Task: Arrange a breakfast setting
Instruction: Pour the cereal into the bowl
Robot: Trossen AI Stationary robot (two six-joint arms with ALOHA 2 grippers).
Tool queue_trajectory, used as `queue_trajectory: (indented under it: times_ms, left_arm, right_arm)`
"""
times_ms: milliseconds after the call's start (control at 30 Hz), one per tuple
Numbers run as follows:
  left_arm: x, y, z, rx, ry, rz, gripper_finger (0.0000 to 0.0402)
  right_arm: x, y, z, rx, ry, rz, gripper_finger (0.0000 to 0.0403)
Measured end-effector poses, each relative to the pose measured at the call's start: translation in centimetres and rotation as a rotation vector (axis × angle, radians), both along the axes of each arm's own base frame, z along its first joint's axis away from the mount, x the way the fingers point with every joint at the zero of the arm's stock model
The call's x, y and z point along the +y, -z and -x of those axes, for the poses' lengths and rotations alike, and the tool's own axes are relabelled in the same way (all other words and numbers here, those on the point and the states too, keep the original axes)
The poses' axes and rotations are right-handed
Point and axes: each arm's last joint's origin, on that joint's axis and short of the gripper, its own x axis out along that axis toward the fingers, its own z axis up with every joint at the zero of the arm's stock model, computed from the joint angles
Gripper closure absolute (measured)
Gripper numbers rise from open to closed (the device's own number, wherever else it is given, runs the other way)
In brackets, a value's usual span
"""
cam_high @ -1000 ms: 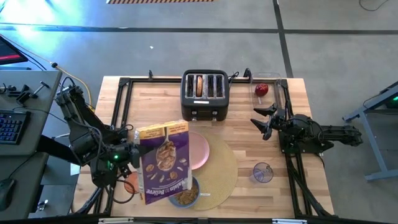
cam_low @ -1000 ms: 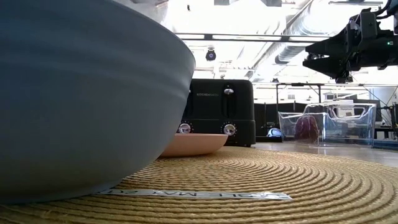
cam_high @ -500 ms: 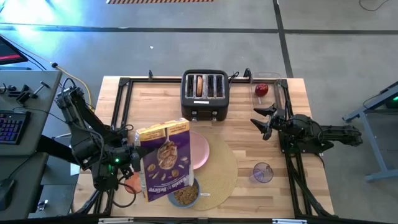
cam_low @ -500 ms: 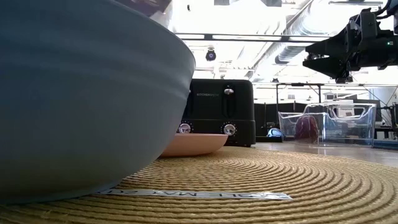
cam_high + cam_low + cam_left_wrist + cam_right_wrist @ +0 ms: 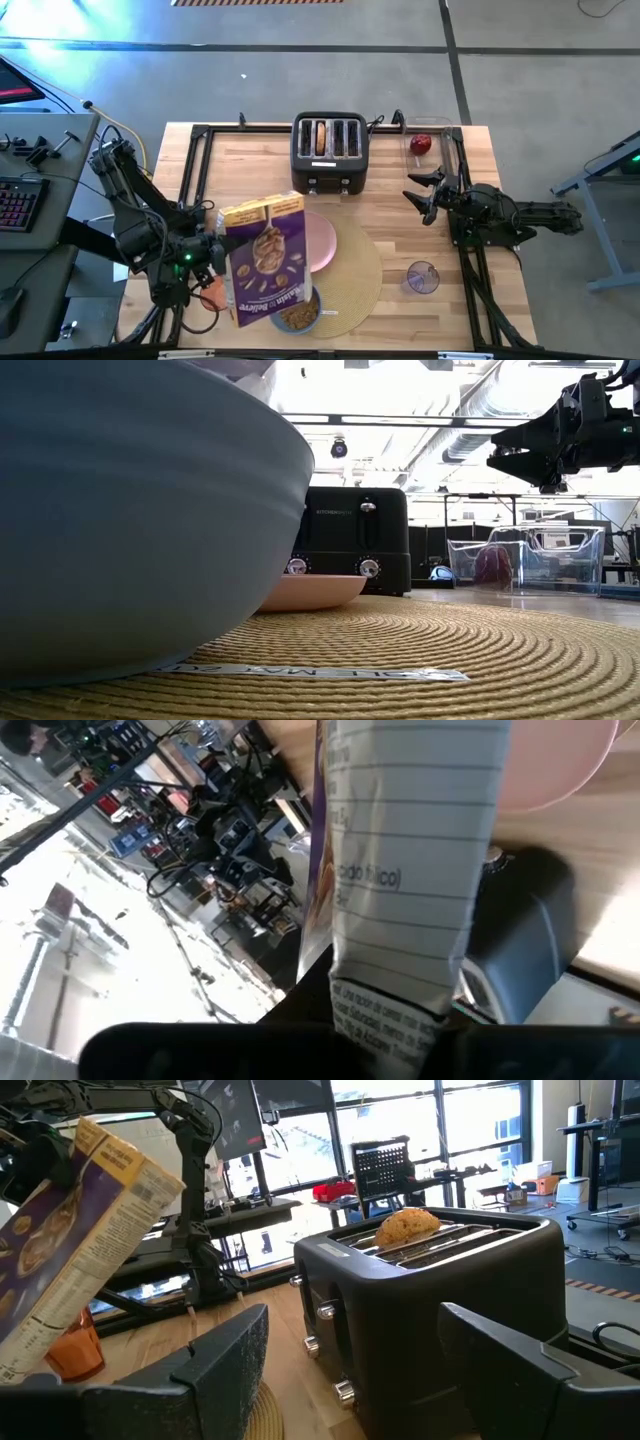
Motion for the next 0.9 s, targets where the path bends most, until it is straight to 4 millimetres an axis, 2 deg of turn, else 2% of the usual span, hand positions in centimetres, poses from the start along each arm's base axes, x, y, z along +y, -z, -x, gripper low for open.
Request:
queue_trajectory:
  times_ms: [167,900]
  left_arm:
    - [0.15,0.24,0.18,0.03,-0.012,0.059,0.0397]
    - [0.79,-0.2,0.66,-0.037,-0.117,0.316,0.0397]
  right_arm:
    - [0.0,0.01,0.0,0.0,0.0,0.0,0.0119]
    - [0.0,0.0,0.0,0.0,0.0,0.0,0.0119]
